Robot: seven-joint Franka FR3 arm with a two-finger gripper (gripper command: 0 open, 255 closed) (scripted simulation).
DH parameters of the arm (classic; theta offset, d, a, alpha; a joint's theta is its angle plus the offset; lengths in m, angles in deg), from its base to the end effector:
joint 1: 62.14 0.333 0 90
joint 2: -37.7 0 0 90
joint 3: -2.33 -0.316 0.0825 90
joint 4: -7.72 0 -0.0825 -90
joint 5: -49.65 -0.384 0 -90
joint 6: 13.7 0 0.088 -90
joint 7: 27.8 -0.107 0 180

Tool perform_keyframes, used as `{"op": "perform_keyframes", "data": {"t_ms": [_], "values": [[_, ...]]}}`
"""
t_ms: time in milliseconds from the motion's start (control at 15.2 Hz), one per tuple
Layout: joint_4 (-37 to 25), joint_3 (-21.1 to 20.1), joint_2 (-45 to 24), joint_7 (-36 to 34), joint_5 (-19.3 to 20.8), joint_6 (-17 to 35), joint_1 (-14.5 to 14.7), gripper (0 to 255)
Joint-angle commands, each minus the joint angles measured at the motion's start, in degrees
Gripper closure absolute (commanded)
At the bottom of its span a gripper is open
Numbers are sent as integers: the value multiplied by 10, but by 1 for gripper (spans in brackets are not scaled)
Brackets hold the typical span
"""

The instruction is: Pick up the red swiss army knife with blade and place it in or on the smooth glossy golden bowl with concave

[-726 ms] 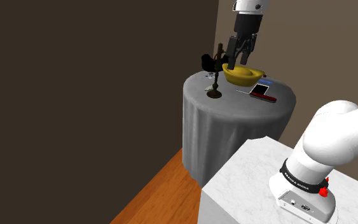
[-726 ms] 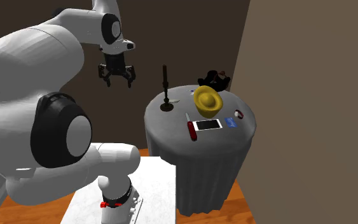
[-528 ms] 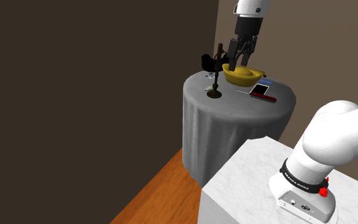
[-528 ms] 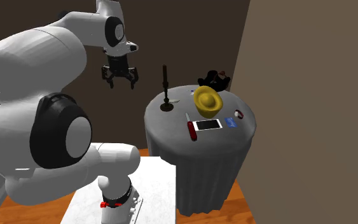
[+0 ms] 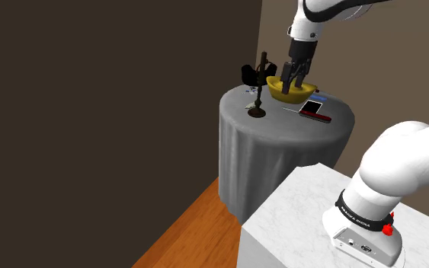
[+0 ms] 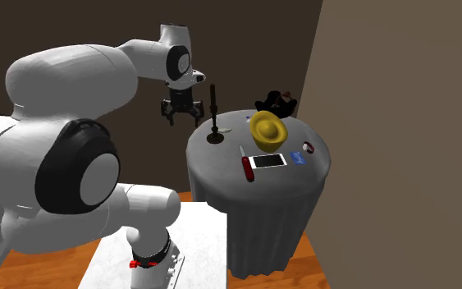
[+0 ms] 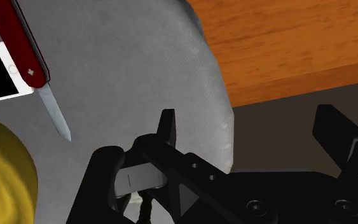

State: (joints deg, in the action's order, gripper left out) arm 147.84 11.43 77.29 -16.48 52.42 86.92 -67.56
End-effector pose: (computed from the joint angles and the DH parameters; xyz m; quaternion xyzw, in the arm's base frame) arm 0.3309 -0.0979 0.5297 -0.9996 0.0053 -0.0035 0.0266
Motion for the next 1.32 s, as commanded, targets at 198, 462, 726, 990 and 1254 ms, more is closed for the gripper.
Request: {"op": "perform_keyframes", "data": {"t_ms": [198,462,726,990,1254], "values": [[23,48,-42,47,33,68,-23,0],[26,89,-90,86,53,122,-39,0],[19,131,-148,126,64,177,-51,0],[0,172,-216,172,61,230,-58,0],[-29,212,-293,226,39,280,-62,0]]}}
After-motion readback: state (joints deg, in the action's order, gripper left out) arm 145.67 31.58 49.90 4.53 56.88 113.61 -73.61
